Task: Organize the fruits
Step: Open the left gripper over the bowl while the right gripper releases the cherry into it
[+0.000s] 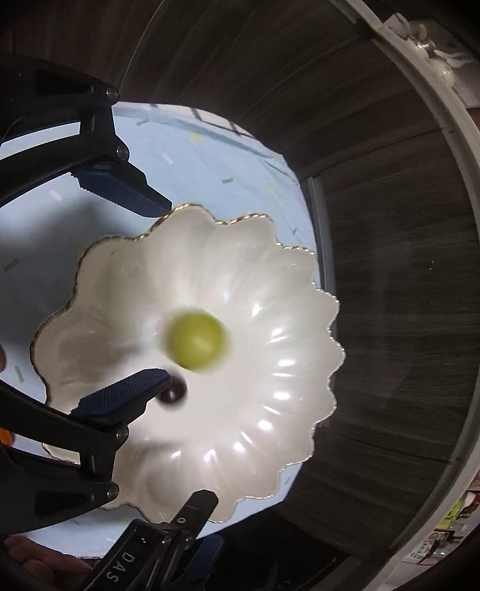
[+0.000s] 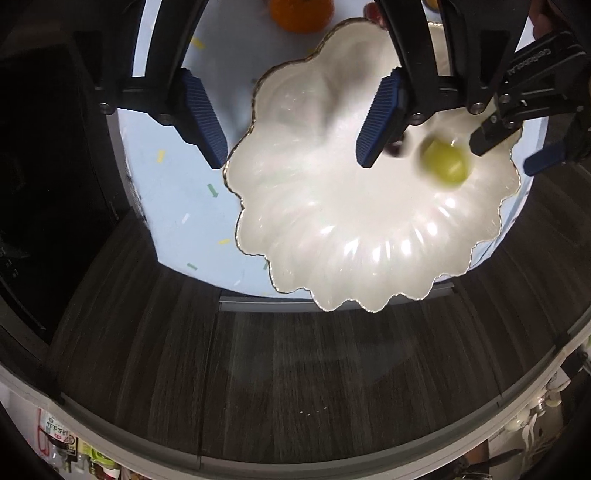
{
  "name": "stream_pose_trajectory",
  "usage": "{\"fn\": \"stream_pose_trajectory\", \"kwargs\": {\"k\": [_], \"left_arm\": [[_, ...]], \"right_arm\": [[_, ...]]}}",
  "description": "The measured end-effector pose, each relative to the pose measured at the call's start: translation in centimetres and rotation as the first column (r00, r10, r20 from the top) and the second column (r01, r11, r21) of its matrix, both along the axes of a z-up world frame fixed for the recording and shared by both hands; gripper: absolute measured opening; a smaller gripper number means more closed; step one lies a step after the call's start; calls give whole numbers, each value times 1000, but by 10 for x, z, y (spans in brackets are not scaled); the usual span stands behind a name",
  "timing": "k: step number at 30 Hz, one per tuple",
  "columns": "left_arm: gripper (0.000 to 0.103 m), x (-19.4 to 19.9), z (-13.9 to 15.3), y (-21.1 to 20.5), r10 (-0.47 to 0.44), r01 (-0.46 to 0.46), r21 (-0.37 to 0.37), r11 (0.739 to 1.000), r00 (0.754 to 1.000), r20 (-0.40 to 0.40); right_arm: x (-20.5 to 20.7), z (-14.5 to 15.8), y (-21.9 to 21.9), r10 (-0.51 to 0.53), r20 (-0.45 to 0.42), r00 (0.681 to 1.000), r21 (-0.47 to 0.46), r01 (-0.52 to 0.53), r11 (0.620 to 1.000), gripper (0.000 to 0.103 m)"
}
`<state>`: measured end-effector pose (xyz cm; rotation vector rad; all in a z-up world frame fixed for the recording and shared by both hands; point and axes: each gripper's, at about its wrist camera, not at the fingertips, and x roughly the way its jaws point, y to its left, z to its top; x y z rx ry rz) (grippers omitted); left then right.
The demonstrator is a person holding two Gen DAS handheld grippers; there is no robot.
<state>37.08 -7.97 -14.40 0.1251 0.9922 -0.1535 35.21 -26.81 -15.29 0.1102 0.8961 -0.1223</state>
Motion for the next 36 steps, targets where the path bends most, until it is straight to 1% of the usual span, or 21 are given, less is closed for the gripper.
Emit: {"fn": "stream_pose_trajectory", "kwargs": {"k": [2, 7, 21, 36], "left_arm": [[85, 0, 3, 1, 3, -3, 2, 1000, 1000, 4], [94, -4, 14, 3, 13, -12, -4, 1000, 999, 33], [96, -33, 49, 6, 4, -4, -5, 1000, 994, 107], [96, -69, 67, 14, 1, 1, -10, 1000, 990, 141]], "right_arm": [[-1, 4, 1, -4, 9, 1000, -8, 4, 1000, 77], [-7, 14, 2, -9, 35, 999, -12, 9, 1000, 80], [-36, 43, 3, -26, 84, 996, -23, 28, 999, 80], [-68, 62, 13, -27, 111, 993, -34, 31, 999, 80]]}}
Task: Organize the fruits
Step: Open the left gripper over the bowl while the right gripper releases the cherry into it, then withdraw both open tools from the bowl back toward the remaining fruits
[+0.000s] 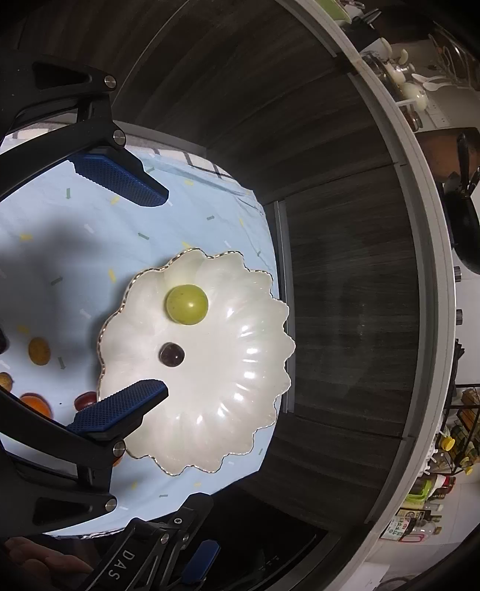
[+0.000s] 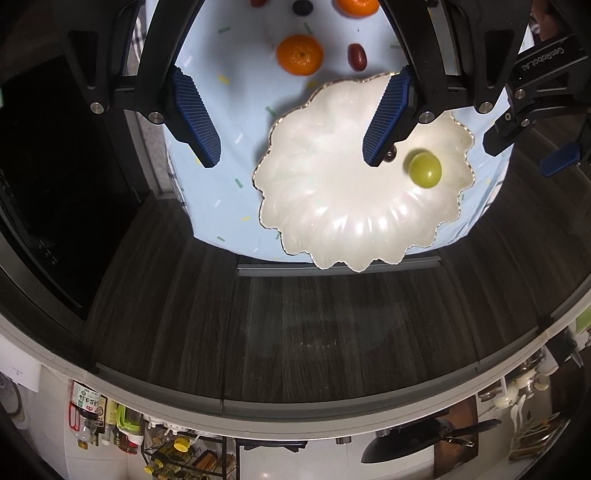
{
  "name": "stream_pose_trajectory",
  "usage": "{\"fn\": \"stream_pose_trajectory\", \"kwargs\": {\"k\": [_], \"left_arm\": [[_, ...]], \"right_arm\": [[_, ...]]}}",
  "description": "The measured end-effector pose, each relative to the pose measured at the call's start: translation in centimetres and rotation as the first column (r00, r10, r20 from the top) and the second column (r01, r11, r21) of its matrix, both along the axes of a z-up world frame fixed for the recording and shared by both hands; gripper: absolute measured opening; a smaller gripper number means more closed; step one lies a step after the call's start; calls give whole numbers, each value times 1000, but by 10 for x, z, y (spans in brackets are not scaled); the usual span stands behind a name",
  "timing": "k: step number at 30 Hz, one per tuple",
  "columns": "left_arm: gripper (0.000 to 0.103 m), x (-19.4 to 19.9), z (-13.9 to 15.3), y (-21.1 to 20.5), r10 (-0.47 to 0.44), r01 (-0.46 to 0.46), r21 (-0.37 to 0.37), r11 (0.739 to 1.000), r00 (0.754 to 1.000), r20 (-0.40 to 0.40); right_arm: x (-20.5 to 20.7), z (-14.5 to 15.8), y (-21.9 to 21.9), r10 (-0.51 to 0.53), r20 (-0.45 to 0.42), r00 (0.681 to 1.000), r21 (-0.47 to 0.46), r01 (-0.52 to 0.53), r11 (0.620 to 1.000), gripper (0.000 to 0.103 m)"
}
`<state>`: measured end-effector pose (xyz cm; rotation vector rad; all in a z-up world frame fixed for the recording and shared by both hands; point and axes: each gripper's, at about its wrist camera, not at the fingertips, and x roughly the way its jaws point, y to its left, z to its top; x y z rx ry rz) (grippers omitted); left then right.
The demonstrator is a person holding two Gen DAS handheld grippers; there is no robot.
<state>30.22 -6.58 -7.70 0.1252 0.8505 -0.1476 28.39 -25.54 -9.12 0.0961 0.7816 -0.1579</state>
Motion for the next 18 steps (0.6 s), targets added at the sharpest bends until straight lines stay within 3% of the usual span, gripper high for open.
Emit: {"fn": "stream_pose_trajectory", "kwargs": {"k": [18], "left_arm": [[96, -29, 2, 2, -5, 5, -2, 1000, 1000, 3]], "right_arm": [[-31, 1, 1, -2, -2, 1000, 11, 2, 1000, 80]]}}
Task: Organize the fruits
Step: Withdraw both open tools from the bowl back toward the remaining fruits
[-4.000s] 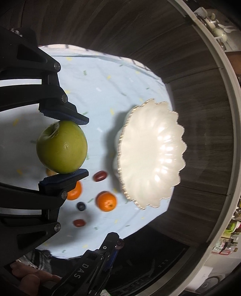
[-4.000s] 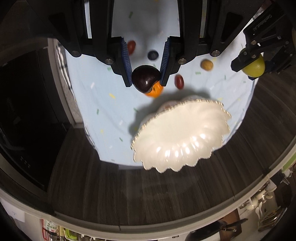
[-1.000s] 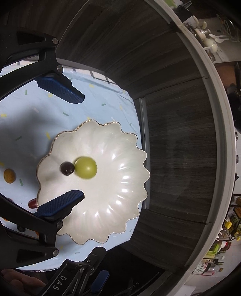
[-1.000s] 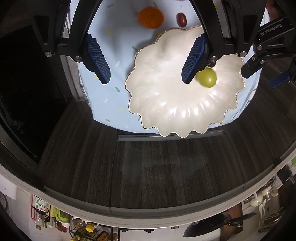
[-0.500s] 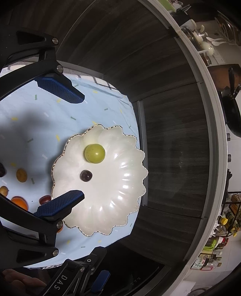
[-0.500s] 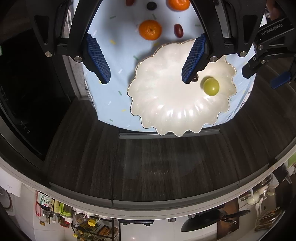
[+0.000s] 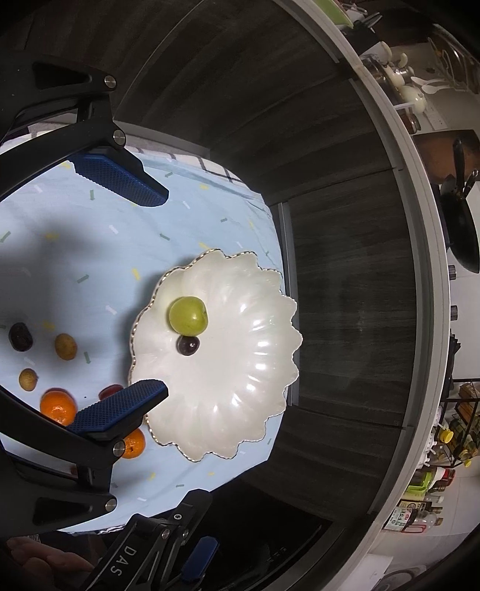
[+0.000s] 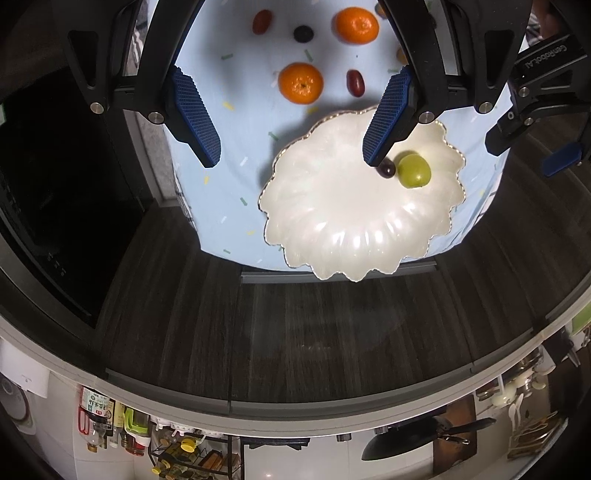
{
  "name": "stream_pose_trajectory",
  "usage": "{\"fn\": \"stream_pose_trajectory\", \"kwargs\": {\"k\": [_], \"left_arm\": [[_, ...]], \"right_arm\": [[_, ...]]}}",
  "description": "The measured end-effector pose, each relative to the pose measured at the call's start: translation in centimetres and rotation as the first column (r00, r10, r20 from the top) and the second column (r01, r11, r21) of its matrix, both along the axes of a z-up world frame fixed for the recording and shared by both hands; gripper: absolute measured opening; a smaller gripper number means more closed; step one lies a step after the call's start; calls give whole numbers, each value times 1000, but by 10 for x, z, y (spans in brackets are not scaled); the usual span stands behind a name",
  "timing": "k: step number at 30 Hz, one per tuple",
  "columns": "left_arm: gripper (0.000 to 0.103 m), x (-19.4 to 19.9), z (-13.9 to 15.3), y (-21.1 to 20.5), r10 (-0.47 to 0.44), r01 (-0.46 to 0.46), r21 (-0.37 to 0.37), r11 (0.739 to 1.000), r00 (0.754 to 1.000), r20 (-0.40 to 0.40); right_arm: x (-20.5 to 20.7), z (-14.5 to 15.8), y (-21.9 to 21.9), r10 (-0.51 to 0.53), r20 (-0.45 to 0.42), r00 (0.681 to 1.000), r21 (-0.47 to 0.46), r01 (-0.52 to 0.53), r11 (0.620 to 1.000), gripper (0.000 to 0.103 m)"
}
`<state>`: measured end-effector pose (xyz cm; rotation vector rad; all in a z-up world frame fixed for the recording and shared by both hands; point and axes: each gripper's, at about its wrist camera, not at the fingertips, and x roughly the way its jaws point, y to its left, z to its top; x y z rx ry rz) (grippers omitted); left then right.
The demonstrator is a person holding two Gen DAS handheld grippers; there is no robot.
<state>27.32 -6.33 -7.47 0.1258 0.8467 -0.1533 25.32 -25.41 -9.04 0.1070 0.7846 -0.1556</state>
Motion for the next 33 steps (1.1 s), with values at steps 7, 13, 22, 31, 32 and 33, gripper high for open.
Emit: {"fn": "stream_pose_trajectory", "kwargs": {"k": [7, 13, 22, 31, 32, 33], "left_arm": [[96, -14, -4, 2, -3, 3, 3, 1000, 1000, -9], [96, -23, -8, 3, -6, 6, 12, 1000, 1000, -12], [96, -38, -25, 2, -23, 24, 32, 999, 999, -34], [96, -53, -48, 1, -39, 42, 44, 998, 997, -69], [96, -54, -49, 0, -41, 44, 44, 998, 997, -71], [96, -56, -51, 0, -43, 46, 46, 998, 996, -74]], "right_arm": [[-15, -5, 0, 2, -11, 1000, 3, -2, 1000, 80], [-22, -9, 1, 4, -23, 1000, 0, -4, 1000, 80], [-34, -24, 2, 10, -49, 999, -10, -10, 1000, 80], [-46, -46, 1, 6, -88, 996, -15, -8, 1000, 80], [-47, -49, 0, 5, -92, 996, -15, -7, 1000, 80], [-49, -51, -1, 4, -95, 995, -15, -5, 1000, 80]]}}
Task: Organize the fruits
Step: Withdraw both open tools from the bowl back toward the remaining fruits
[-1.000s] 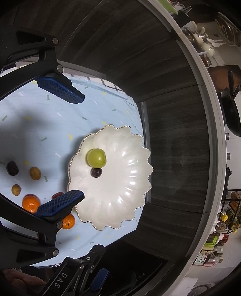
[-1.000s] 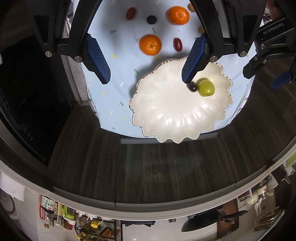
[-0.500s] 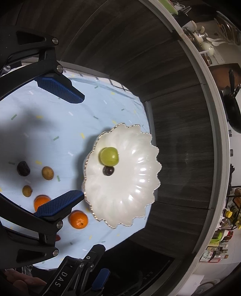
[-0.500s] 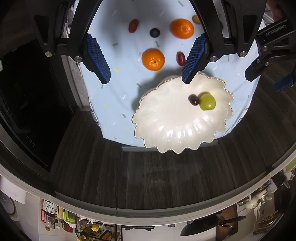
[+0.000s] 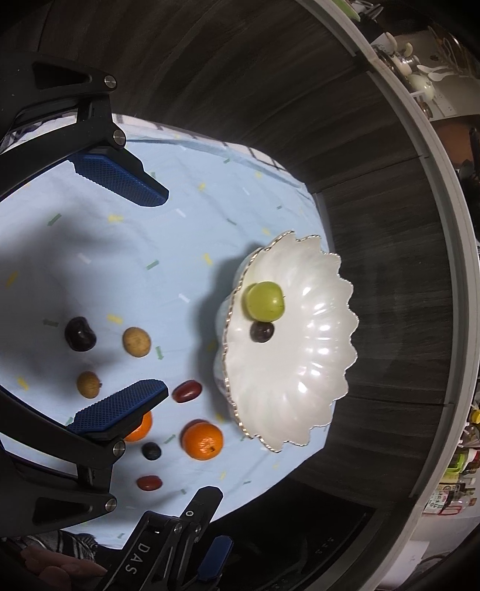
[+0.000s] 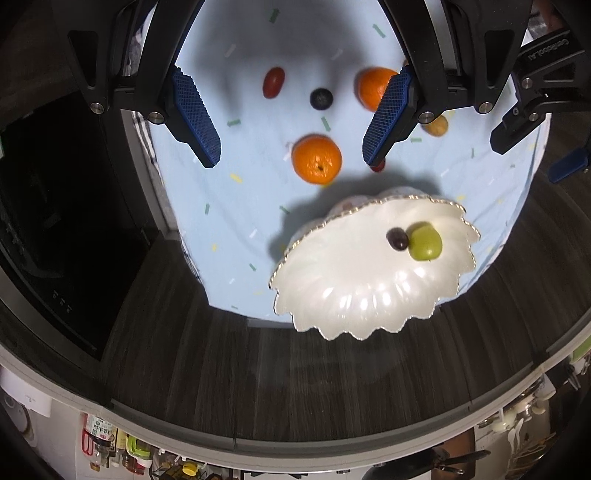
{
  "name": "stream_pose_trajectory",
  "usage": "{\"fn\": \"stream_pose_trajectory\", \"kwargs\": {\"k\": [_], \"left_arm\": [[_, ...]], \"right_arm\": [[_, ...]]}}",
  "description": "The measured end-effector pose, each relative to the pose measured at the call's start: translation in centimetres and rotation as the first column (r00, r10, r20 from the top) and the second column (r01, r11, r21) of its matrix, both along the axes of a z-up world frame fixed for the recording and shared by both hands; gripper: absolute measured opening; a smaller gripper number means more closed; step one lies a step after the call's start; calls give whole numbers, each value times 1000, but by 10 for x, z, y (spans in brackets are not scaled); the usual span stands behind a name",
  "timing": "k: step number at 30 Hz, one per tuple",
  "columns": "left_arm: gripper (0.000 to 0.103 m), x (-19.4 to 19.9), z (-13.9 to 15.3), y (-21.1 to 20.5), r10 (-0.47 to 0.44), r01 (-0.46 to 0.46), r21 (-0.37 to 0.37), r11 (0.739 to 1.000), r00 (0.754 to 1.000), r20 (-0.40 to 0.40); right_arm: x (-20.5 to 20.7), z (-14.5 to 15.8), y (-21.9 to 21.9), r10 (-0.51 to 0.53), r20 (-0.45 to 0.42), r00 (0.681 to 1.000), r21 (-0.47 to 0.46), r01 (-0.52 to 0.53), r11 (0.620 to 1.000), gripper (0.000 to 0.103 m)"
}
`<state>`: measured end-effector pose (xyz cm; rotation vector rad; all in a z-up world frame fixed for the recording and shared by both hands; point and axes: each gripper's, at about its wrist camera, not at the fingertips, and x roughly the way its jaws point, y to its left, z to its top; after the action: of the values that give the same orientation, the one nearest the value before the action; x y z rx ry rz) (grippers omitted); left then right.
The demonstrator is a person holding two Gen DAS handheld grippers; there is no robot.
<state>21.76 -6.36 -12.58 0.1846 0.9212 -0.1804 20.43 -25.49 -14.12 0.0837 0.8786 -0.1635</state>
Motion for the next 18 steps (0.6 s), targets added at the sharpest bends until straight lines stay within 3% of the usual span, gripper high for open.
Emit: {"fn": "stream_pose_trajectory", "kwargs": {"k": [18], "left_arm": [[95, -18, -32, -3, 0, 1, 28, 1000, 999, -51]], "right_arm": [[-13, -38, -3, 16, -61, 998, -6, -17, 1000, 80]]}}
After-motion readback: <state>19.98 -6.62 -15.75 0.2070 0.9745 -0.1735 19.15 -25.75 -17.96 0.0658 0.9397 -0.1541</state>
